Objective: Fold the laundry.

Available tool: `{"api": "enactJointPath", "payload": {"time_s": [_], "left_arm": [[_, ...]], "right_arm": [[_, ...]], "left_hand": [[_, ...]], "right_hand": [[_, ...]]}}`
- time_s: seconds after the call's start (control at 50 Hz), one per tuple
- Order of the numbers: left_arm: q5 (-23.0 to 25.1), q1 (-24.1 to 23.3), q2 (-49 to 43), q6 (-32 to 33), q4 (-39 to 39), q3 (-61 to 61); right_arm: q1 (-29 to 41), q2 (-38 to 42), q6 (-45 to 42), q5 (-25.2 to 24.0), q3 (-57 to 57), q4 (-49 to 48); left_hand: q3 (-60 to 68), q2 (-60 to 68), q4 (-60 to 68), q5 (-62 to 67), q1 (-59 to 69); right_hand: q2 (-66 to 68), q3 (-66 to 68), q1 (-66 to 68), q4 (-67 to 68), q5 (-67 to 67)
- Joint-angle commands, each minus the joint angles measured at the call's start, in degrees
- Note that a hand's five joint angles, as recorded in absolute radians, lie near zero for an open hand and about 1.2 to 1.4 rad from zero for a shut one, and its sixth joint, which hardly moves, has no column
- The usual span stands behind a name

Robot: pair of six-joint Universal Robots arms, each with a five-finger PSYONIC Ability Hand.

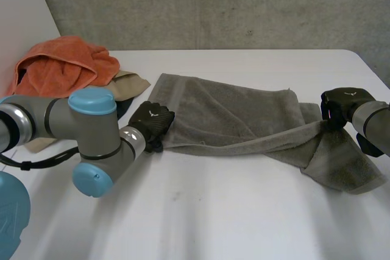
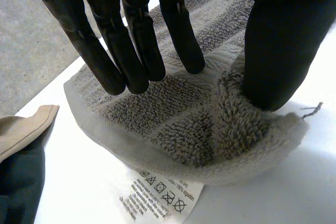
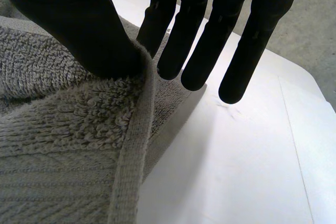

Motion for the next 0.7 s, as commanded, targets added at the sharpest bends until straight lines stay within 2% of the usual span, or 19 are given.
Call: {"api": "enactJointPath", "payload": {"time_s": [0.02,0.1,0.24,0.4,0.44,0.46,0.6,0.7], "left_arm": [[-0.1,-0.16,-0.86,0.21,0.59,1.18],[-0.27,-0.25,-0.51,0.39,0.59,1.01],[-0.54,-0.6,-0.06,0.65,1.03,0.56],[0.68,-0.25,3.88,4.6,-0.46,-3.91],[1.04,-0.34,4.15,5.92,-0.29,-4.79],[1.39,-0.34,4.15,7.49,0.06,-5.49],[0.78,0.01,2.22,11.11,3.14,-5.41],[0.51,0.45,0.81,10.06,4.63,-4.1]], "right_arm": [[0.04,-0.07,0.0,0.0,0.11,0.0],[0.04,-0.25,0.0,-0.09,0.03,0.0],[0.13,-0.86,0.0,-0.09,0.12,0.44],[0.13,-2.88,-0.79,-1.23,1.08,2.63],[0.04,-3.15,-0.97,-1.84,1.26,2.72],[-0.05,-3.32,-1.23,-2.45,1.34,2.81],[0.3,-2.8,-1.58,-3.17,1.43,2.9],[0.39,-2.62,-1.58,-3.08,1.52,2.9]], "left_hand": [[20.04,20.05,19.97,30.16,20.24],[29.86,29.87,29.79,39.99,30.07],[29.87,29.88,29.8,39.99,30.07],[29.72,29.73,29.65,39.84,29.93],[5.12,5.13,5.05,15.24,5.32],[-0.34,-0.33,-0.4,9.79,-0.13],[-0.23,-0.22,-0.29,9.9,-0.02],[8.67,8.67,8.6,18.79,8.87]], "right_hand": [[12.64,11.96,15.16,11.58,13.41],[12.64,11.96,15.16,11.58,13.41],[12.64,11.96,15.16,11.58,13.41],[12.64,11.96,15.16,11.58,13.41],[12.64,11.96,15.16,11.58,13.41],[12.64,11.96,15.16,11.58,13.41],[12.64,11.96,15.16,11.58,13.41],[12.64,11.96,15.16,11.58,13.41]]}}
